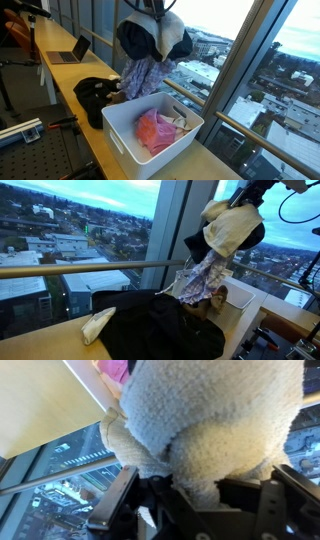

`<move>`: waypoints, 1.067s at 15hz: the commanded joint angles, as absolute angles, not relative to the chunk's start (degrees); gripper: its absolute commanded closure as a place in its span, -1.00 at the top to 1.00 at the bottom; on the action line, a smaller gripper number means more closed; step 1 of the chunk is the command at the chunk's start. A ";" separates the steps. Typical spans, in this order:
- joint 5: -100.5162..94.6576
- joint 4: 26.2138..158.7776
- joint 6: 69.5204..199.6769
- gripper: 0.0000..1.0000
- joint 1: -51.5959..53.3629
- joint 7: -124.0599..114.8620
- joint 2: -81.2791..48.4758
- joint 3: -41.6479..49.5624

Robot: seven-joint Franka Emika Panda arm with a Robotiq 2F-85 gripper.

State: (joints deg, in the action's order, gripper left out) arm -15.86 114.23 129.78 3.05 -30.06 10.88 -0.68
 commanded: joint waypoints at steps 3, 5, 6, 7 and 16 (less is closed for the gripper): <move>-18.69 107.85 122.79 -1.00 -2.43 -27.20 15.04 -1.85; -19.25 104.92 121.14 -1.00 -3.46 -26.04 14.91 -1.82; -19.35 103.69 120.68 -1.00 -3.78 -25.45 14.60 -1.75; -19.51 102.81 120.53 -1.00 -4.01 -25.06 14.15 -1.74; -18.45 104.29 125.68 -1.00 -4.68 -22.15 5.86 0.32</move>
State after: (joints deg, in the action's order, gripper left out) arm -18.56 105.11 123.20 -4.28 -23.98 8.84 -0.37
